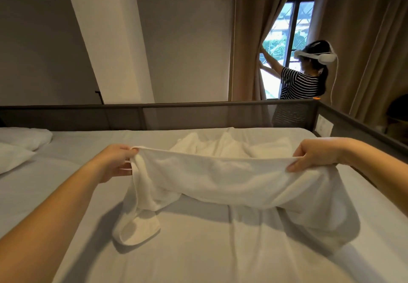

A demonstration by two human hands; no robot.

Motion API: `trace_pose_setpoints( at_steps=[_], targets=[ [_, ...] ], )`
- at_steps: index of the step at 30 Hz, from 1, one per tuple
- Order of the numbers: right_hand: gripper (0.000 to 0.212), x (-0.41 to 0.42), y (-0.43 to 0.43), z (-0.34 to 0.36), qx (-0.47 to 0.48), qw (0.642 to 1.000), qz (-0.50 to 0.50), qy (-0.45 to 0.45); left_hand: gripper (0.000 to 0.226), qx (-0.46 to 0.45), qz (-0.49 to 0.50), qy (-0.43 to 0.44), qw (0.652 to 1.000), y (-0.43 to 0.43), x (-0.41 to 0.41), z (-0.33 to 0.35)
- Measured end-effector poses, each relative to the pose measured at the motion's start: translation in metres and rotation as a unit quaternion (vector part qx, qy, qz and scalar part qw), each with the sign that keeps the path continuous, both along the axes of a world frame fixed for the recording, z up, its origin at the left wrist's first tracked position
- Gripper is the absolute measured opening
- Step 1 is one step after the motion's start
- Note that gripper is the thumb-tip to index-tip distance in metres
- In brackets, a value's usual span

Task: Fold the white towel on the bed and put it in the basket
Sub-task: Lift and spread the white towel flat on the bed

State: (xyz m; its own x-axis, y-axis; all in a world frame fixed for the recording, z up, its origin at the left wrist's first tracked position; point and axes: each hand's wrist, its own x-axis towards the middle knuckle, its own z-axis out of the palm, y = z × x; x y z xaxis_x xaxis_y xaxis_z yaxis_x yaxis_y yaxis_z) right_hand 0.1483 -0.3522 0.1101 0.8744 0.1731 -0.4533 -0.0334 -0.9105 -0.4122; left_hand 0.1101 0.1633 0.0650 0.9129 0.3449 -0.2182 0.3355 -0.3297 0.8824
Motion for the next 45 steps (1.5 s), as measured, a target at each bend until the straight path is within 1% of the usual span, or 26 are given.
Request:
trace_pose_setpoints(
  at_steps=[2, 4, 6, 8, 10, 11, 13, 15, 17, 18, 19, 20, 21, 23, 24, 25, 27, 28, 29, 30, 31, 34, 36, 39, 42, 45],
  targets=[
    [0.035, 0.005, -0.004, -0.005, -0.028, 0.998, 0.023, 0.060, 0.021, -0.013, -0.053, 0.054, 0.997, 0.002, -0.001, -0.006],
    [0.040, 0.014, -0.007, -0.012, -0.046, 0.993, 0.028, 0.101, 0.023, 0.009, -0.079, 0.094, 0.992, 0.004, 0.006, -0.015],
    [0.040, 0.027, -0.004, -0.018, -0.067, 0.990, 0.022, 0.120, 0.026, 0.047, -0.089, 0.108, 0.989, 0.007, 0.020, -0.026],
    [0.046, 0.045, 0.003, -0.023, -0.118, 0.985, 0.034, 0.120, 0.032, 0.093, -0.097, 0.098, 0.986, 0.012, 0.043, -0.038],
    [0.058, 0.068, 0.009, -0.031, -0.203, 0.973, 0.046, 0.097, 0.041, 0.157, -0.116, 0.078, 0.978, 0.017, 0.070, -0.045],
    [0.062, 0.080, 0.013, -0.036, -0.248, 0.964, 0.050, 0.083, 0.045, 0.199, -0.132, 0.084, 0.968, 0.019, 0.082, -0.047],
    [0.061, 0.107, 0.016, -0.051, -0.309, 0.948, 0.055, 0.047, 0.046, 0.282, -0.178, 0.116, 0.936, 0.027, 0.109, -0.050],
    [0.055, 0.138, 0.011, -0.065, -0.322, 0.946, 0.044, 0.000, 0.043, 0.343, -0.195, 0.135, 0.909, 0.038, 0.137, -0.050],
    [0.046, 0.166, 0.008, -0.065, -0.286, 0.953, 0.001, -0.099, 0.038, 0.372, -0.125, 0.062, 0.918, 0.041, 0.164, -0.029],
    [0.037, 0.181, 0.007, -0.056, -0.239, 0.953, -0.033, -0.184, 0.035, 0.374, -0.072, 0.002, 0.925, 0.039, 0.175, -0.008],
    [0.026, 0.193, 0.008, -0.038, -0.167, 0.944, -0.075, -0.275, 0.035, 0.368, -0.018, -0.061, 0.928, 0.036, 0.185, 0.022],
    [0.017, 0.202, 0.009, -0.013, -0.085, 0.917, -0.116, -0.373, 0.036, 0.355, 0.034, -0.131, 0.925, 0.033, 0.194, 0.059],
    [0.018, 0.207, 0.011, 0.017, -0.008, 0.868, -0.151, -0.473, 0.037, 0.340, 0.081, -0.209, 0.913, 0.033, 0.201, 0.099],
    [0.032, 0.201, 0.015, 0.085, 0.120, 0.745, -0.185, -0.629, 0.036, 0.332, 0.138, -0.353, 0.864, 0.039, 0.202, 0.182],
    [0.033, 0.194, 0.014, 0.115, 0.167, 0.691, -0.181, -0.680, 0.033, 0.330, 0.151, -0.416, 0.834, 0.044, 0.199, 0.214],
    [0.031, 0.185, 0.014, 0.140, 0.196, 0.648, -0.170, -0.716, 0.029, 0.326, 0.162, -0.465, 0.807, 0.049, 0.196, 0.240],
    [0.028, 0.168, 0.008, 0.168, 0.218, 0.593, -0.156, -0.759, 0.031, 0.311, 0.189, -0.535, 0.762, 0.054, 0.180, 0.269],
    [0.026, 0.158, 0.004, 0.174, 0.214, 0.583, -0.158, -0.768, 0.034, 0.305, 0.201, -0.560, 0.744, 0.053, 0.169, 0.272],
    [0.022, 0.146, 0.002, 0.174, 0.209, 0.588, -0.154, -0.766, 0.036, 0.303, 0.207, -0.572, 0.733, 0.048, 0.156, 0.270],
    [0.018, 0.137, 0.001, 0.170, 0.210, 0.603, -0.141, -0.757, 0.037, 0.300, 0.203, -0.576, 0.733, 0.042, 0.143, 0.261],
    [0.021, 0.129, -0.001, 0.162, 0.206, 0.625, -0.122, -0.743, 0.035, 0.303, 0.192, -0.569, 0.740, 0.037, 0.132, 0.248],
    [0.029, 0.112, -0.003, 0.122, 0.179, 0.695, -0.085, -0.692, 0.020, 0.335, 0.135, -0.501, 0.787, 0.029, 0.108, 0.194],
    [0.028, 0.101, -0.002, 0.089, 0.132, 0.755, -0.096, -0.635, 0.017, 0.347, 0.099, -0.450, 0.817, 0.026, 0.094, 0.154],
    [0.028, 0.089, 0.000, 0.041, 0.090, 0.824, -0.083, -0.554, 0.020, 0.353, 0.062, -0.365, 0.859, 0.027, 0.076, 0.091],
    [0.019, 0.069, 0.004, 0.002, 0.064, 0.866, -0.028, -0.496, 0.021, 0.344, 0.022, -0.299, 0.890, 0.029, 0.057, 0.037],
    [0.019, 0.056, 0.003, -0.031, 0.045, 0.900, -0.003, -0.433, 0.021, 0.344, -0.037, -0.236, 0.908, 0.030, 0.038, -0.006]
  ],
)
